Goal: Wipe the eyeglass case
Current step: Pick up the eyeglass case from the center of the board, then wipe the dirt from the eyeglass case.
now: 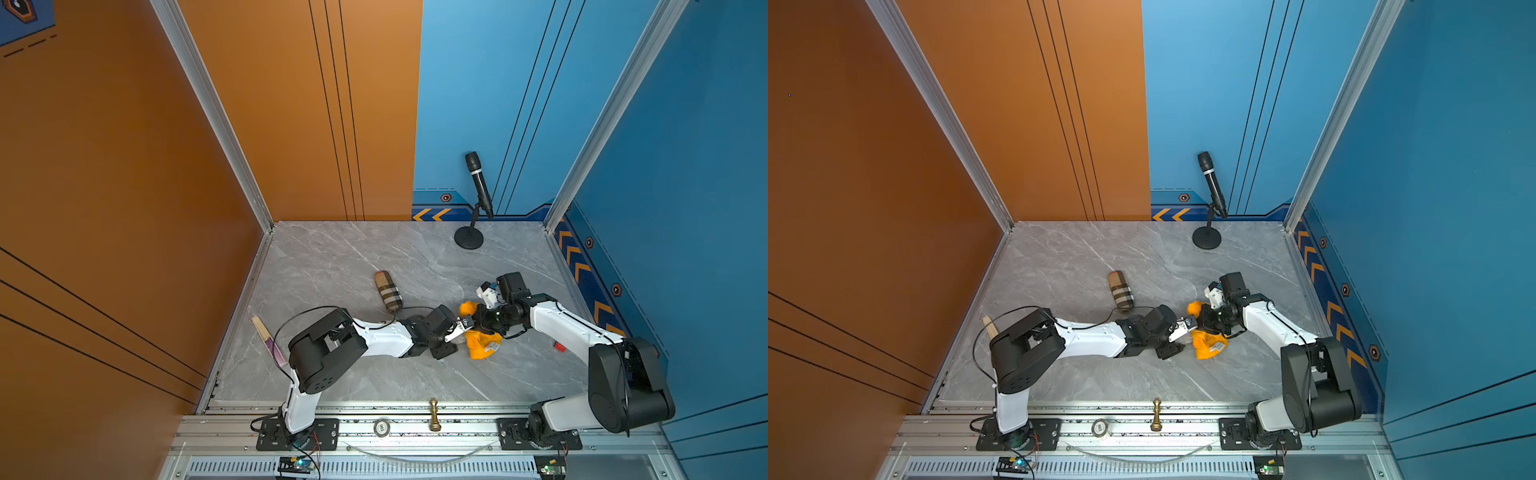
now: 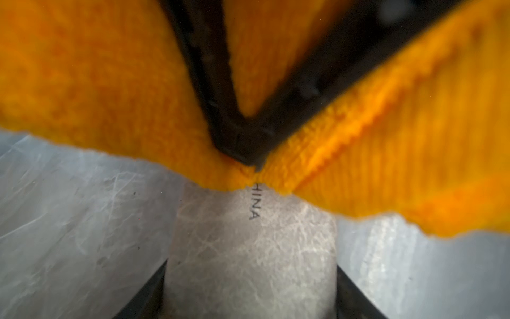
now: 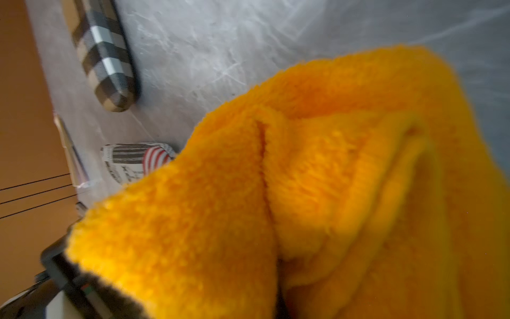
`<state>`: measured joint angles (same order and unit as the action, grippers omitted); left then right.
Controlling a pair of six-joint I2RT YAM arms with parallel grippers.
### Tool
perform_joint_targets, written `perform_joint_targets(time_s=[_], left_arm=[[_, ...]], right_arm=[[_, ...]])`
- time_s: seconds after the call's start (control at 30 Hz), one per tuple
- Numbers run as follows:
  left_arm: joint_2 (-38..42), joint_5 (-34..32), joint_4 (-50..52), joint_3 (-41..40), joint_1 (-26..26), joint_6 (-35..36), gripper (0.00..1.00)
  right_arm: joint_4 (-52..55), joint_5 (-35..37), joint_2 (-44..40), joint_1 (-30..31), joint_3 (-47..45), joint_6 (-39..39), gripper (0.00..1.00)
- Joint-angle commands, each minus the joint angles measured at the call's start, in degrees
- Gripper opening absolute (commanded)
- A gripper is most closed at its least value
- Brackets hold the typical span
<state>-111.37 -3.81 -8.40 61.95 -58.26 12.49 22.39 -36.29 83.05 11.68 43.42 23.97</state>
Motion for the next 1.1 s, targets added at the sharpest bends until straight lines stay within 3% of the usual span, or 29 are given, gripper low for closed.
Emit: perform_joint_targets(time_s=[0.0, 0.13, 0.2, 0.43, 0.57, 0.67, 0.83, 0.97, 1.07], left_arm=[[1.1, -4.2, -10.2, 0.0, -0.1, -2.2, 0.39], [2.5, -3.2, -14.4, -3.4, -0.2, -2.3, 0.39], [3.0, -2.2, -15.8, -4.9, -0.2, -2.0, 0.39], [3.8, -0.7, -18.4, -3.9, -0.5, -0.8, 0.39], [6.9, -1.1, -19.6, -5.3, -0.7, -0.4, 0.39], [8.8, -0.4, -20.0, -7.0, -0.8, 0.4, 0.39], [9.7, 0.6, -20.0, -7.3, -0.8, 1.2, 0.39], [9.8, 0.8, -20.0, -6.7, -0.9, 1.3, 0.39], [10.9, 0.4, -20.3, -7.4, -0.9, 1.1, 0.39]], right_arm=[[-9.5, -8.9, 2.9, 0.2, -4.8, 6.5, 0.00], [0.4, -4.3, 3.3, -7.0, -3.2, -1.9, 0.00], [5.7, 0.0, 2.3, -6.7, -0.9, -5.4, 0.00], [-7.7, -12.1, 3.2, 1.8, -2.3, 6.5, 0.00], [-2.8, -13.4, 1.3, -5.6, -1.3, 3.7, 0.00], [9.7, -6.8, -0.8, -9.0, 3.0, -4.4, 0.00], [9.0, -5.1, -3.2, -1.8, 3.5, -0.7, 0.00], [-1.4, -9.8, -2.5, 6.3, 1.7, 7.6, 0.00], [2.6, -7.3, -2.7, 5.6, 3.3, 4.4, 0.00]])
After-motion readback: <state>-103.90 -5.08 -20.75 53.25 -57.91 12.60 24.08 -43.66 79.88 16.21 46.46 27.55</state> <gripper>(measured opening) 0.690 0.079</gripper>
